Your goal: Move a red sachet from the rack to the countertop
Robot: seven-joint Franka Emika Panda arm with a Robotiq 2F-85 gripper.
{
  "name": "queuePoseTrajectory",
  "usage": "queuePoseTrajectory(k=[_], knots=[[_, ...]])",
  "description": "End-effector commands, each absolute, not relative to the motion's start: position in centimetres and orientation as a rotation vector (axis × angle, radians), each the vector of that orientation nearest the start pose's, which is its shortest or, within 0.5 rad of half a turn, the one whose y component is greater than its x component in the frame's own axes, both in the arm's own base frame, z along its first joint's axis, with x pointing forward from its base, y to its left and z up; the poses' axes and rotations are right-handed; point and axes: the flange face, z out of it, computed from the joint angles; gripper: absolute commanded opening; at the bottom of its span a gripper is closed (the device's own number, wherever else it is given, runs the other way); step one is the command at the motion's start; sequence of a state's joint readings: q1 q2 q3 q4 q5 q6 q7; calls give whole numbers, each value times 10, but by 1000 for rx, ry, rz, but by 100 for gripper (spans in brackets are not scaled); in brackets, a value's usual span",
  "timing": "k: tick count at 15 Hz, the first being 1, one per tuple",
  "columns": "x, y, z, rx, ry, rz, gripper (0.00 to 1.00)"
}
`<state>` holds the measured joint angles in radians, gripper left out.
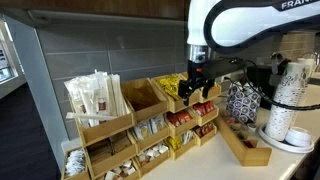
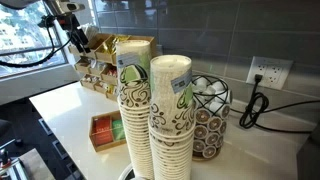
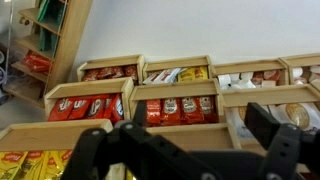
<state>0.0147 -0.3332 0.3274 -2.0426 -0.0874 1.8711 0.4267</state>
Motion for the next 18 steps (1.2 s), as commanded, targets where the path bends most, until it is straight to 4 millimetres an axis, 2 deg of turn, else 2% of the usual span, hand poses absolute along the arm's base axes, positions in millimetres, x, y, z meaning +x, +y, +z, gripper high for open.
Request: queuePoseTrajectory(k=[1,7,11,18], knots=[[444,171,588,-3247,120,-331,100],[444,171,588,-3247,120,-331,100],[433,160,562,-3218,120,-296,100],[407,120,504,-3177,-91,-382,100]])
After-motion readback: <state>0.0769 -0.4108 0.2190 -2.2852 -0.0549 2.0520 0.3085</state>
